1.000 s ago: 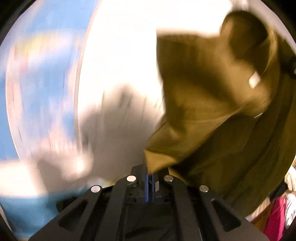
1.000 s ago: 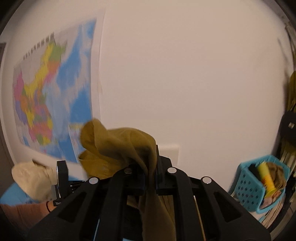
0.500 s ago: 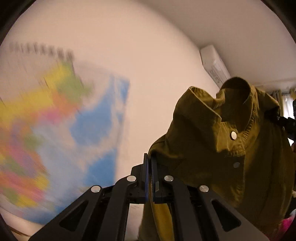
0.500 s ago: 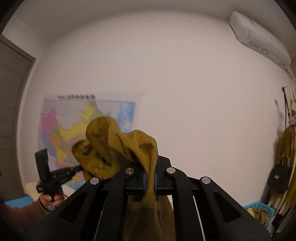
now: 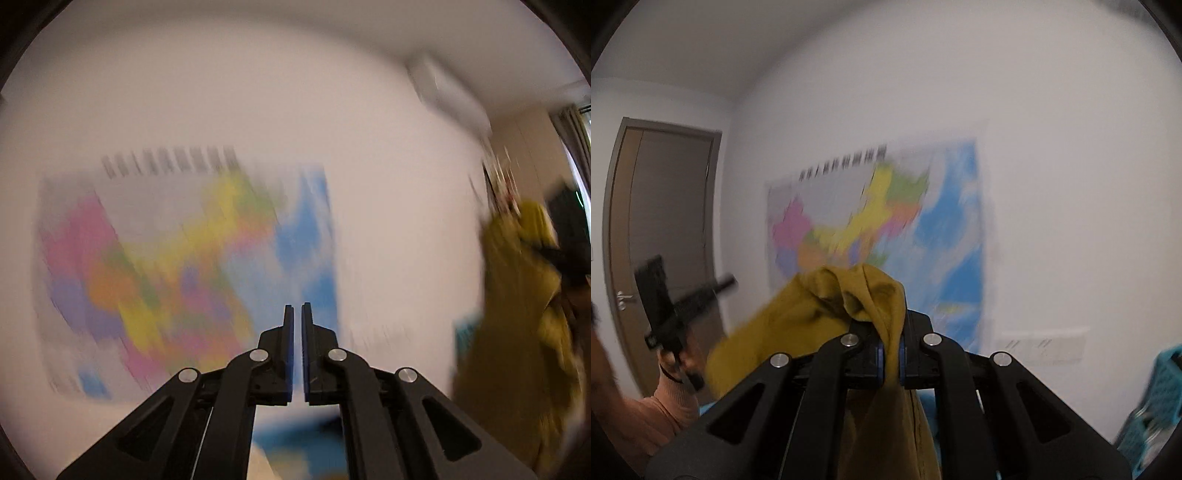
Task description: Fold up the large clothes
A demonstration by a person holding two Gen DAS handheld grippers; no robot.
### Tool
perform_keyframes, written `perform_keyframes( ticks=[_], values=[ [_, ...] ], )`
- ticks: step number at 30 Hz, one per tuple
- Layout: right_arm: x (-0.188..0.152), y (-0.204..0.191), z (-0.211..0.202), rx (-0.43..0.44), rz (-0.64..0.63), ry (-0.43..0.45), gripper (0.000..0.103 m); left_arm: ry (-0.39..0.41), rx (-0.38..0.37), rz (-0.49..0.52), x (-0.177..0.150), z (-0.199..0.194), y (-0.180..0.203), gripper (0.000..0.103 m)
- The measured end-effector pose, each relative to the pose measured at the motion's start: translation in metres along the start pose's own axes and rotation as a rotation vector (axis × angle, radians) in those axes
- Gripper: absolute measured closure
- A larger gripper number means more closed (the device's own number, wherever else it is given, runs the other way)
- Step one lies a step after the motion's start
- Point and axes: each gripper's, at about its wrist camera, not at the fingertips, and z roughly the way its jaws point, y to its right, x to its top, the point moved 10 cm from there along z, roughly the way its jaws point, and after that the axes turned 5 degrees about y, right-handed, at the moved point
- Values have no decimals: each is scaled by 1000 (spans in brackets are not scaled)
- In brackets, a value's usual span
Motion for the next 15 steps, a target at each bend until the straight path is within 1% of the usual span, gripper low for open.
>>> perform_keyframes(
  ticks=[1,2,3,4,5,6,7,8,9,10,11,12,13,15],
  values=[
    [-10,1,13,7,22,-25,98,-51,-41,1,-21,9,7,99],
    [-19,4,25,-3,33,-40,98,-104,-106,13,-45,27,14,96],
    [-25,6,32,-18,34,-47,98,-156,-164,26,-73,30,30,87],
    [-29,6,39,-14,50,-61,98,-168,-176,43,-88,26,38,79],
    [-33,6,38,-16,57,-64,98,-181,-214,77,-106,22,53,76],
    [-35,7,43,-34,55,-64,98,-194,-271,104,-120,18,69,70],
    [-39,9,45,-34,67,-66,98,-189,-340,130,-133,11,91,60],
    [-39,10,48,-27,84,-71,98,-175,-392,133,-142,2,105,53],
    [-40,12,51,-37,89,-72,98,-166,-469,136,-151,-8,120,35],
    [-41,14,50,-43,93,-74,98,-155,-499,144,-157,-13,131,30],
    [-43,15,52,-42,97,-79,98,-138,-511,153,-163,-18,136,30],
    [-46,16,55,-46,104,-81,98,-127,-515,164,-169,-21,141,22],
    [-48,17,56,-44,107,-84,98,-129,-501,202,-179,-23,151,14],
    [-51,13,56,-34,108,-89,97,-166,-443,263,-200,-15,157,15]
  ],
)
